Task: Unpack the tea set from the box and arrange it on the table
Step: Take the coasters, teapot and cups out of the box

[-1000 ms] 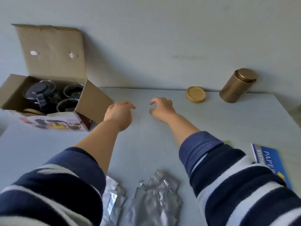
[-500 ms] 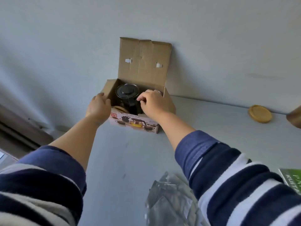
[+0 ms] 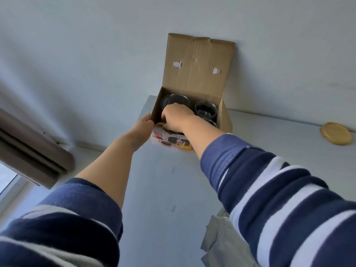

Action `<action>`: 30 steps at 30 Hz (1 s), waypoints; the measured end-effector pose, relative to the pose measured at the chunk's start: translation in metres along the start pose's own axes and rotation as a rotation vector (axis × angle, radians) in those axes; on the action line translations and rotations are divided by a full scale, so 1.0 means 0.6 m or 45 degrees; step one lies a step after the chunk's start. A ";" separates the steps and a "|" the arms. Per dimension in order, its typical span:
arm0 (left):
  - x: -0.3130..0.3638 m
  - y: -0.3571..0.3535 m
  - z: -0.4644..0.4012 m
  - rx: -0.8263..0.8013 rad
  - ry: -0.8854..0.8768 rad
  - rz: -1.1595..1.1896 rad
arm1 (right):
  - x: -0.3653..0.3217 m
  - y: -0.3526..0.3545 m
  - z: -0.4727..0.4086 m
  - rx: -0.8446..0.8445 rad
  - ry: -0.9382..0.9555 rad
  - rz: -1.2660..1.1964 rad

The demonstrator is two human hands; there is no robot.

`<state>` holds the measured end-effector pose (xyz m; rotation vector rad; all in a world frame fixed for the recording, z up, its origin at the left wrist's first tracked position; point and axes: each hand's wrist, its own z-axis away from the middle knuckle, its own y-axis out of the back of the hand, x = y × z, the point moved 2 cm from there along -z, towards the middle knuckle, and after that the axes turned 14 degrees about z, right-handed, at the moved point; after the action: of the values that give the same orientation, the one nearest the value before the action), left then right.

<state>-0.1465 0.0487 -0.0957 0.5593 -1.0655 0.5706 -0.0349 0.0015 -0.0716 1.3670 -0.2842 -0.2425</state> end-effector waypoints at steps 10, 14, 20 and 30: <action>-0.012 -0.003 -0.007 0.006 -0.060 -0.029 | -0.016 0.007 0.006 -0.036 0.146 0.023; -0.015 -0.005 -0.009 0.006 -0.083 -0.042 | -0.012 0.002 0.009 -0.115 0.128 -0.059; -0.016 -0.005 -0.013 -0.014 -0.109 -0.040 | -0.012 -0.009 0.026 0.006 0.076 -0.091; -0.009 0.013 -0.015 0.144 -0.201 -0.291 | 0.045 0.029 0.054 0.245 -0.196 -0.712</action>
<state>-0.1482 0.0596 -0.1027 0.8247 -1.1040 0.3921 -0.0204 -0.0341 -0.0470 1.6024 -0.0449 -0.8046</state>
